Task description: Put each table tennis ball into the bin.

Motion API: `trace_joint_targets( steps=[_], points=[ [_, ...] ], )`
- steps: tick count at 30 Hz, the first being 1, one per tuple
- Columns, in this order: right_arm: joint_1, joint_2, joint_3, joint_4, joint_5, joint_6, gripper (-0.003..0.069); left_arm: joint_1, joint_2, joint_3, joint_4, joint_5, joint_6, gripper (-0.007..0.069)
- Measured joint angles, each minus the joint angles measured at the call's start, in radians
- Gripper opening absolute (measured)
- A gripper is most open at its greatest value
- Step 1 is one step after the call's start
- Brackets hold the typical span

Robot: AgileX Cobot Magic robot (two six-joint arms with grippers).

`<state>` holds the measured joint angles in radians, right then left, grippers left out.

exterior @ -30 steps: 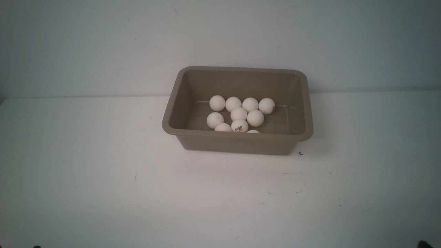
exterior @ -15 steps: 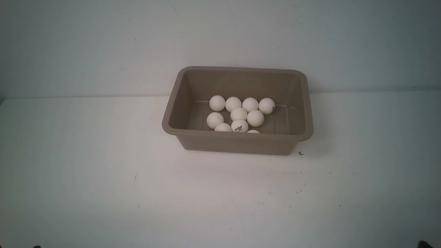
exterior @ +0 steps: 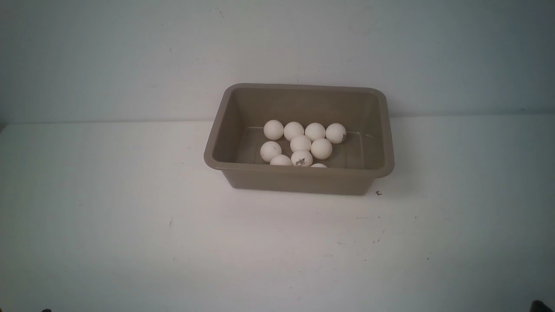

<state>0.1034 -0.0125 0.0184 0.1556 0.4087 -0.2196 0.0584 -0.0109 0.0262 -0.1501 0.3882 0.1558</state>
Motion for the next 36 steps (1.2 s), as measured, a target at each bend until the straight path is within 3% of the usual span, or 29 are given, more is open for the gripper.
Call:
trace_joint_targets(
  steps=[8, 36],
  points=[
    [0.049, 0.000, 0.000, -0.004, 0.000, 0.007, 0.0582, 0.000, 0.000, 0.000, 0.000, 0.000, 0.000, 0.0405],
    [0.049, 0.000, 0.000, -0.004, 0.000, -0.016, 0.0582, 0.000, 0.000, 0.000, 0.000, 0.000, 0.000, 0.0405]
  ],
)
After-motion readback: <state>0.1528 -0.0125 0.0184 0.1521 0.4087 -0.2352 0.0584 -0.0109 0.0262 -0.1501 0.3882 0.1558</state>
